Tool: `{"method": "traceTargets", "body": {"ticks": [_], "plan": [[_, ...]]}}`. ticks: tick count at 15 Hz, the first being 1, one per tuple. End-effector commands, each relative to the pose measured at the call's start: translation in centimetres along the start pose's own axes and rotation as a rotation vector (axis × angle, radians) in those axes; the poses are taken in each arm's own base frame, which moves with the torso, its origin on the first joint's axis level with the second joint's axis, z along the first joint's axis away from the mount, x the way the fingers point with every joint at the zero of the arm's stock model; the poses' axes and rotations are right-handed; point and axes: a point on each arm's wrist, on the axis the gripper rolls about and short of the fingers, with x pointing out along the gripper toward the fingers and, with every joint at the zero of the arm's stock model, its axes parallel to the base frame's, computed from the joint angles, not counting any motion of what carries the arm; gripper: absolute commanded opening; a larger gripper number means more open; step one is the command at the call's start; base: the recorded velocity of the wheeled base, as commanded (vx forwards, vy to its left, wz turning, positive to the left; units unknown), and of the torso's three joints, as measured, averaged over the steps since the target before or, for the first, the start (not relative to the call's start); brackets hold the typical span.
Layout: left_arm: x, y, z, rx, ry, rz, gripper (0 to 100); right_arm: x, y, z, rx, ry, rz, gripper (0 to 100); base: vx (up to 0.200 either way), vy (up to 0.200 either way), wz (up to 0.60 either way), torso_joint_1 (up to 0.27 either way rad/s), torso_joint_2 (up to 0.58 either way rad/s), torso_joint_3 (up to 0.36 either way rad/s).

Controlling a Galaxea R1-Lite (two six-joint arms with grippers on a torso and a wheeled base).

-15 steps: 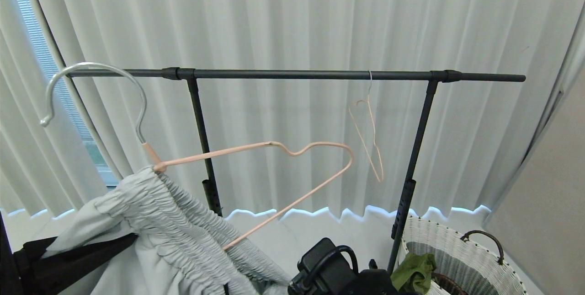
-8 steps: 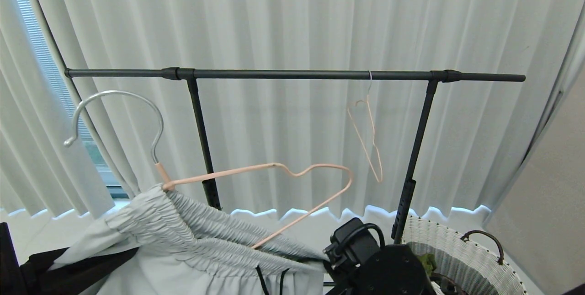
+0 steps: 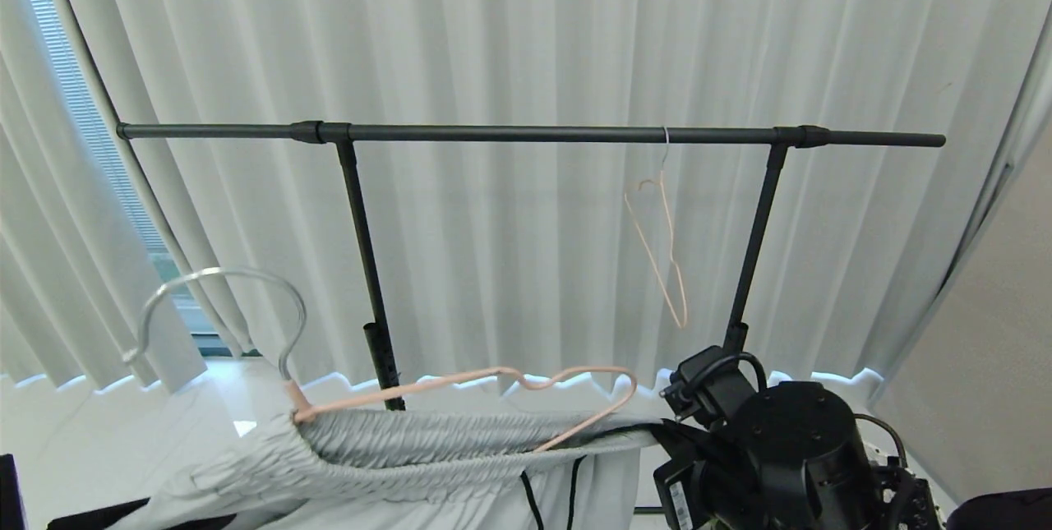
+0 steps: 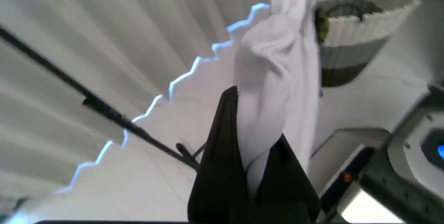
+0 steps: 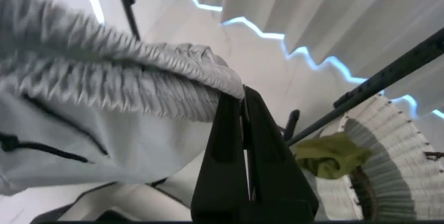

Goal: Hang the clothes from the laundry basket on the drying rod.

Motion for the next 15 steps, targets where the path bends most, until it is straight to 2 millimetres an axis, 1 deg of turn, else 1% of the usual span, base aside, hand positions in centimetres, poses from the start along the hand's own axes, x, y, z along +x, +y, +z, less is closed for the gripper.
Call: {"method": "traceTargets", "body": {"ticks": [1, 4, 6, 7, 9, 10, 11, 13, 15], "plan": [[-0.6, -0.6, -1.6, 0.032, -0.008, -0.034, 0, -0.3, -1.0, 0.8, 0.019, -0.028, -0.016, 0, 0.000, 0.000, 0.00, 0.000, 0.00, 0.000], [0.1, -1.1, -3.3, 0.096, 0.054, -0.058, 0, -1.4, -1.2, 1.7, 0.013, -0.064, 0.031, 0, 0.000, 0.000, 0.00, 0.000, 0.00, 0.000], [0.5, -1.4, -4.2, 0.105, 0.096, -0.074, 0, -1.9, -1.4, 2.1, 0.003, -0.082, 0.039, 0, 0.000, 0.000, 0.00, 0.000, 0.00, 0.000], [1.0, -1.6, -5.0, 0.128, 0.142, -0.092, 0, -2.2, -1.4, 2.3, -0.006, -0.095, 0.043, 0, 0.000, 0.000, 0.00, 0.000, 0.00, 0.000], [1.6, -1.8, -5.7, 0.155, 0.205, -0.093, 0, -2.7, -1.3, 2.5, -0.023, -0.107, 0.053, 0, 0.000, 0.000, 0.00, 0.000, 0.00, 0.000], [2.4, -1.7, -6.1, 0.172, 0.290, -0.054, 0, -3.3, -1.0, 2.6, -0.035, -0.106, 0.072, 0, 0.000, 0.000, 0.00, 0.000, 0.00, 0.000], [3.0, -1.5, -6.0, 0.166, 0.335, -0.027, 0, -3.8, -0.6, 2.6, -0.046, -0.102, 0.094, 0, 0.000, 0.000, 0.00, 0.000, 0.00, 0.000], [3.2, -1.4, -5.5, 0.135, 0.299, -0.005, 0, -5.5, 1.0, 2.4, -0.083, -0.104, 0.198, 0, 0.000, 0.000, 0.00, 0.000, 0.00, 0.000], [3.1, -1.3, -5.2, 0.069, 0.268, 0.016, 0, -7.5, 2.6, 1.7, -0.141, -0.076, 0.326, 0, 0.000, 0.000, 0.00, 0.000, 0.00, 0.000]]}}
